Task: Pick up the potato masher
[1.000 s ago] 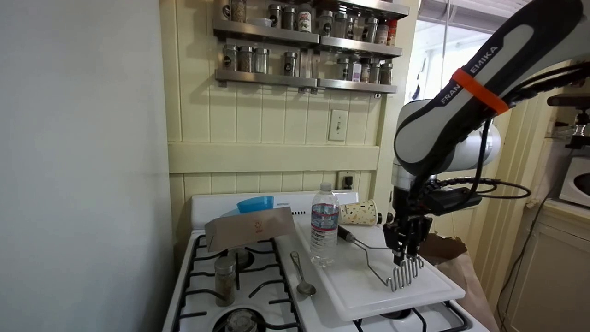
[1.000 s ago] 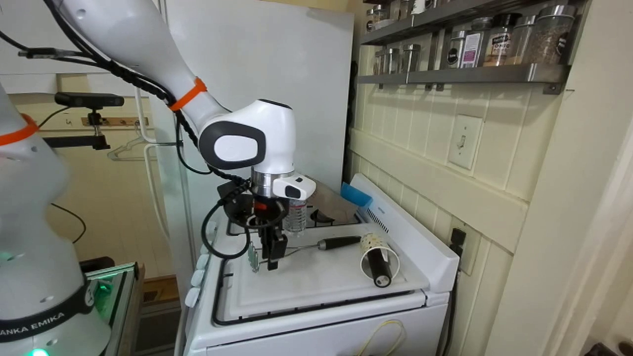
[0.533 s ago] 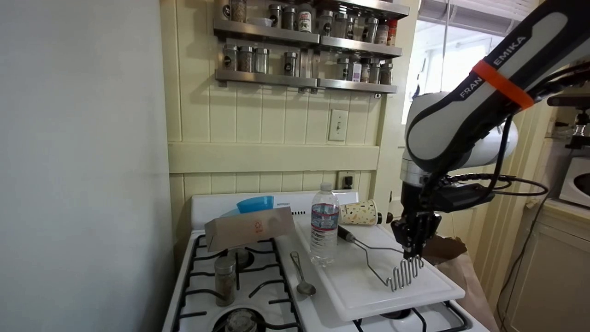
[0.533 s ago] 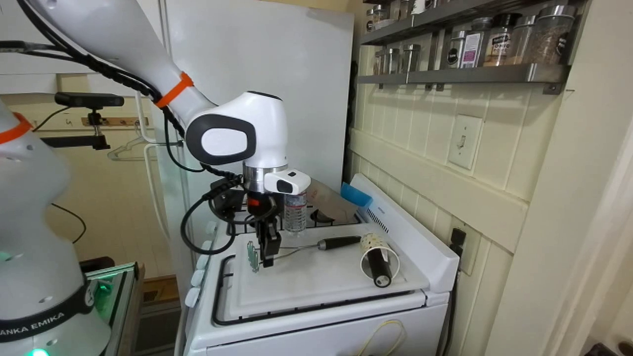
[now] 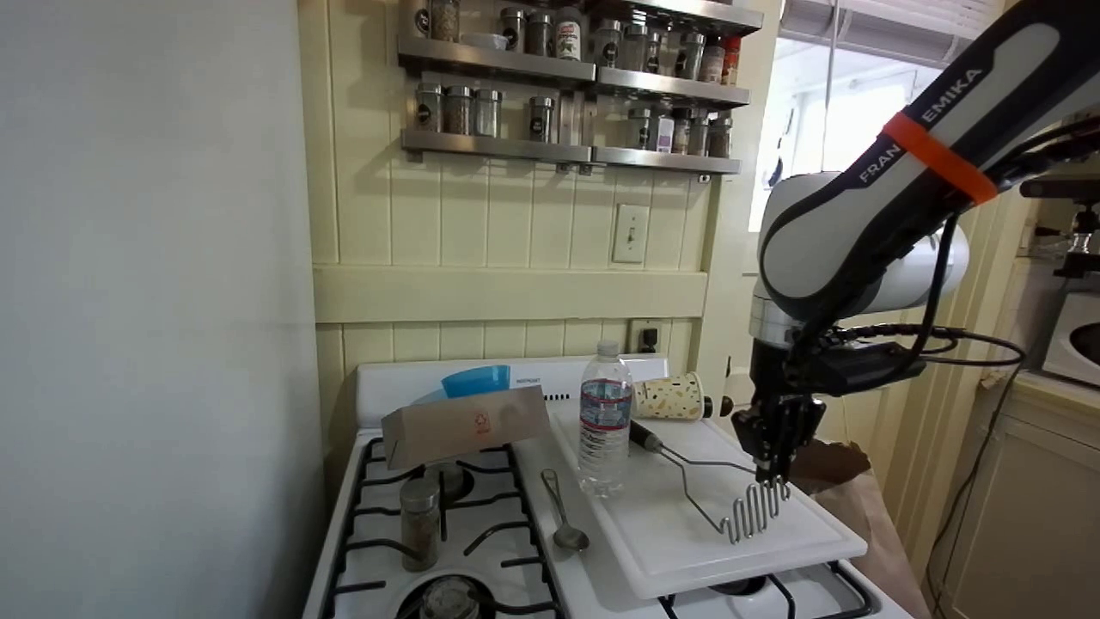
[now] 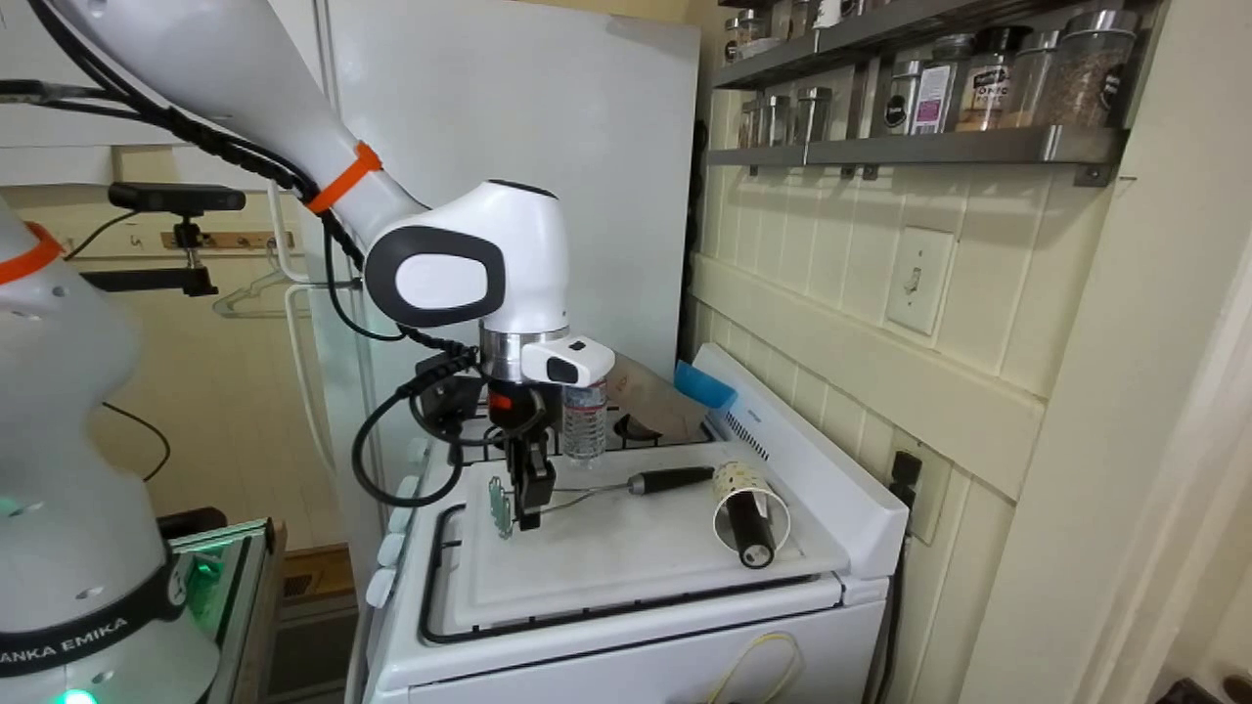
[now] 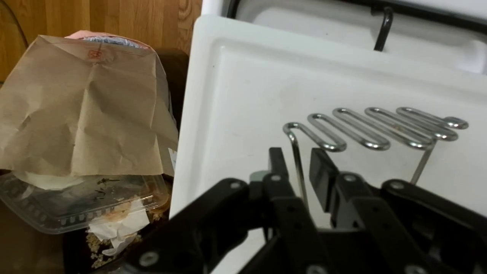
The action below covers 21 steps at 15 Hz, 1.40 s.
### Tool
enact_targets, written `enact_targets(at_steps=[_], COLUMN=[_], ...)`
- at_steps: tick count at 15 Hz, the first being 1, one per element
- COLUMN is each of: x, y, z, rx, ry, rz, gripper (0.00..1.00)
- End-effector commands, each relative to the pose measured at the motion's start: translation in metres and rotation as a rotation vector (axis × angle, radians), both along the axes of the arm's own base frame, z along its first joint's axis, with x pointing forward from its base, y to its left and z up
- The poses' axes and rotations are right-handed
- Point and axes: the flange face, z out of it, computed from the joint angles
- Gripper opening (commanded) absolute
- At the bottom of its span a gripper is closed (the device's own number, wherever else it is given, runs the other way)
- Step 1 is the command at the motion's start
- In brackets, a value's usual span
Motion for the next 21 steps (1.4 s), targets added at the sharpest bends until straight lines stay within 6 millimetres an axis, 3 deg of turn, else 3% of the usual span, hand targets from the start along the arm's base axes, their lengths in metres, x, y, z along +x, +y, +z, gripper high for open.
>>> enact_targets(at_steps=[1, 6, 8, 11, 12, 14, 17, 21], x=[-0.005, 0.000, 0.002, 0.005, 0.005, 0.005, 0.006, 0.011], y=[-0.002, -0.009, -0.012, -0.015, -0.015, -0.014, -0.015, -0.020], z=[-0.002, -0.006, -0.009, -0.012, -0.012, -0.011, -0.011, -0.014], rx=[0.012, 0.028, 0.037, 0.044, 0.043, 0.037, 0.041, 0.051], ry=[0.023, 0.028, 0.037, 0.048, 0.049, 0.045, 0.046, 0.045], rz=[-0.004, -0.001, 0.011, 0.020, 0.022, 0.025, 0.028, 0.038], gripper=[0.20, 0.11, 0.15, 0.33, 0.47, 0.57, 0.49, 0.05])
